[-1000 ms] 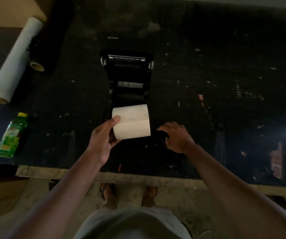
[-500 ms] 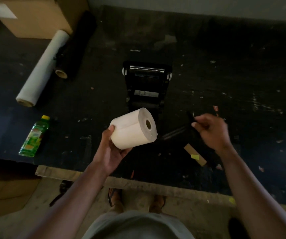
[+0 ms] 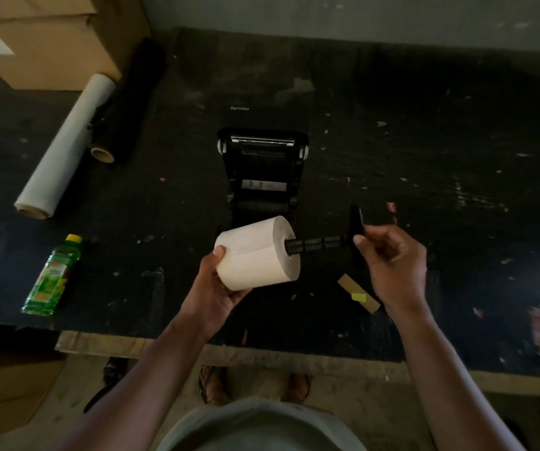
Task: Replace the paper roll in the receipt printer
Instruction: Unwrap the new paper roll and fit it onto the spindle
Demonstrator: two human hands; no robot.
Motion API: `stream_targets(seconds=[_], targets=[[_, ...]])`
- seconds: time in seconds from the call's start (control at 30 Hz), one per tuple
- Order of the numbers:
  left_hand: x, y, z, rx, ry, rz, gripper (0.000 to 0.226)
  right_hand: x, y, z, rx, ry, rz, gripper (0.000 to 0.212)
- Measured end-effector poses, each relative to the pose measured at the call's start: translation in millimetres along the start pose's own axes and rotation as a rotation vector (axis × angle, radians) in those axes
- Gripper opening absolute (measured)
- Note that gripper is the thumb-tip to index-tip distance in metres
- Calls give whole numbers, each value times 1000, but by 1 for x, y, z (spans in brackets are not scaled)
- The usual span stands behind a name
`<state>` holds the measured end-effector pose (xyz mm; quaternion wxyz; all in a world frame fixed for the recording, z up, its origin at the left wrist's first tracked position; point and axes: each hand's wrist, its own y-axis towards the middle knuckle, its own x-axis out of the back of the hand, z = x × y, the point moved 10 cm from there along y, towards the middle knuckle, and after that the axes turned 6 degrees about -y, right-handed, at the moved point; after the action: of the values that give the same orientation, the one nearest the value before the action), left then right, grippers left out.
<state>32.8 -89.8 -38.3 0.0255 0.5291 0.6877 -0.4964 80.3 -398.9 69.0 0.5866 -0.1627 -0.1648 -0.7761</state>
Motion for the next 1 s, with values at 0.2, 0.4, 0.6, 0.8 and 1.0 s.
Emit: stream_targets(seconds=[0.2, 0.4, 0.6, 0.8, 1.0], targets=[[-7, 0, -5, -61, 79, 23, 50, 0, -11, 22, 147, -120, -33, 21], [-27, -2, -6, -139, 160, 39, 49, -48, -36, 37, 191, -98, 116, 19], [-33, -4, -8, -173, 196, 29, 53, -55, -37, 5, -124, 135, 104, 30], [-42, -1, -8, -210, 287, 28, 37, -66, -48, -19, -359, 302, 245, 19], [-73, 2, 4, -286, 366, 98, 50, -59, -59, -36, -581, 524, 207, 85]])
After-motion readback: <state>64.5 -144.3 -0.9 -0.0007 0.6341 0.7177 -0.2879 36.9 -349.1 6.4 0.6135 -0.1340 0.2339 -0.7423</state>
